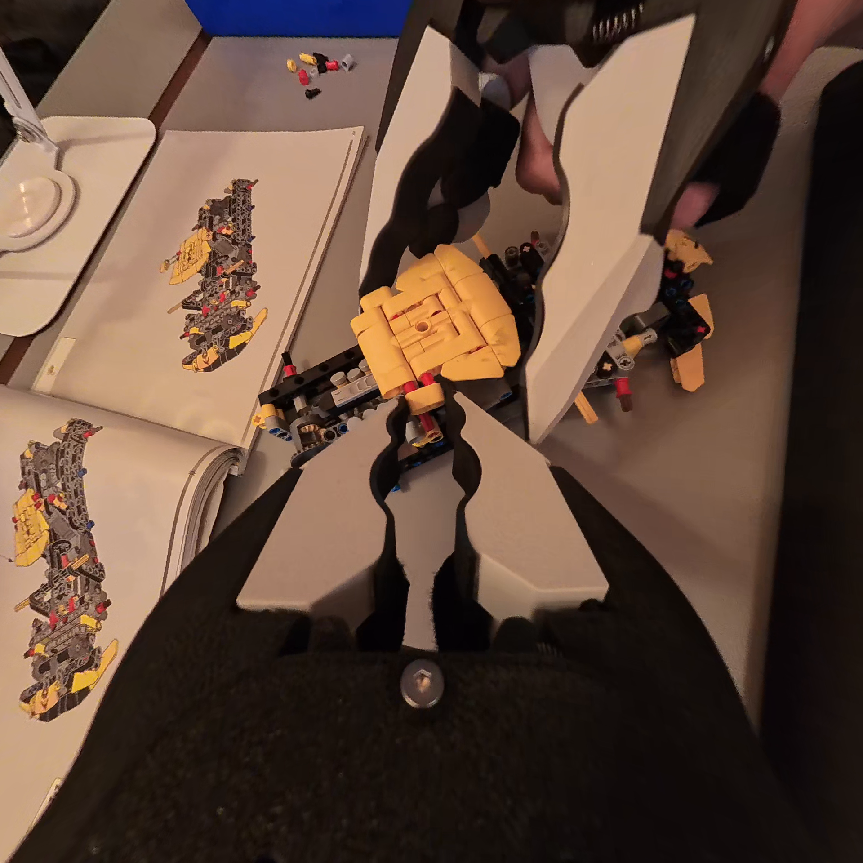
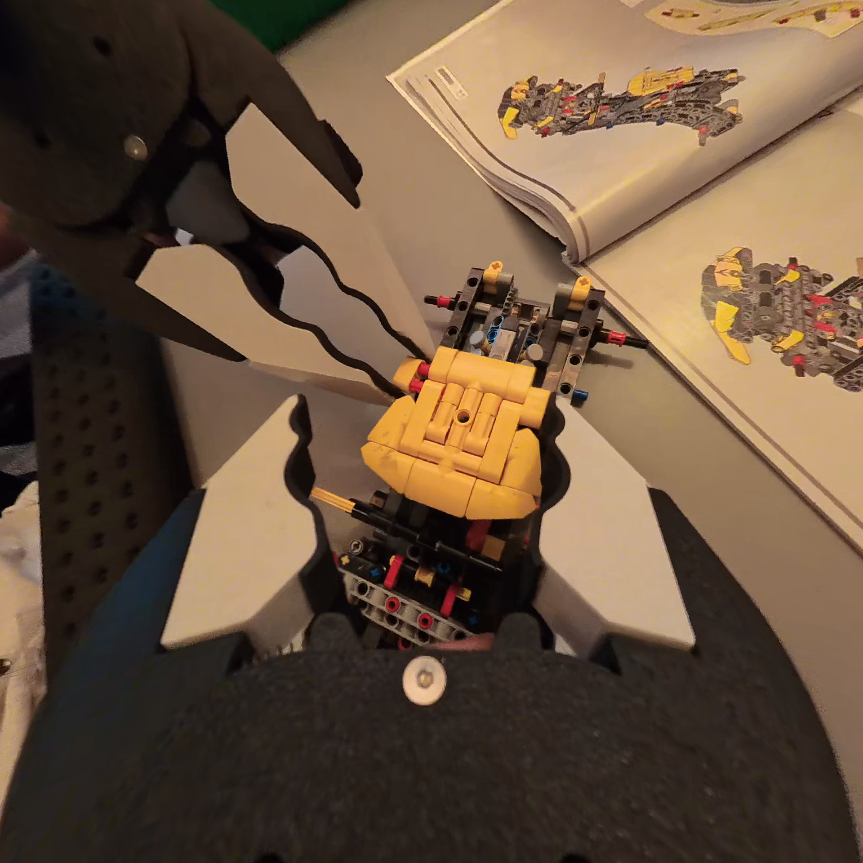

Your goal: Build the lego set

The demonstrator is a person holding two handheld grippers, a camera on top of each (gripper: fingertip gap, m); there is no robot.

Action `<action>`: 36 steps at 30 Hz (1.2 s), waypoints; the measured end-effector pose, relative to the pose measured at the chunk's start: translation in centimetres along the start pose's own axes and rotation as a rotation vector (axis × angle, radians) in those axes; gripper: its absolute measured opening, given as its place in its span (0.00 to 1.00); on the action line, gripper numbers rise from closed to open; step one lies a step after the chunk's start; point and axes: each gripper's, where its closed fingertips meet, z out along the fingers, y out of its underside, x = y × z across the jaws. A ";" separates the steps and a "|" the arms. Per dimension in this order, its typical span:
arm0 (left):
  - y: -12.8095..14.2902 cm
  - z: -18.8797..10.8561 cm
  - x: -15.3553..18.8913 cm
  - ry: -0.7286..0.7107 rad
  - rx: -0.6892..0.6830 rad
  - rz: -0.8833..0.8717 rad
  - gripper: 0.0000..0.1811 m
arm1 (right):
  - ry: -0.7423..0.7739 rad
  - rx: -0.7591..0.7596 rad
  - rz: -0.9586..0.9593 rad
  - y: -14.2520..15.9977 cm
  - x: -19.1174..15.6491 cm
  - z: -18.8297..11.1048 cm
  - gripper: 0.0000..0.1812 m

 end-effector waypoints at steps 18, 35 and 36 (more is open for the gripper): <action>0.0 0.2 0.0 -0.086 -0.051 0.043 0.08 | 0.099 -0.148 0.142 -0.3 2.0 0.0 0.34; -0.4 0.6 -0.1 -0.117 -0.112 0.063 0.08 | 0.049 -0.137 0.213 -0.2 2.3 -0.3 0.35; -0.4 0.6 -0.1 -0.120 -0.126 0.067 0.08 | 0.049 -0.158 0.202 -0.2 2.1 -0.3 0.37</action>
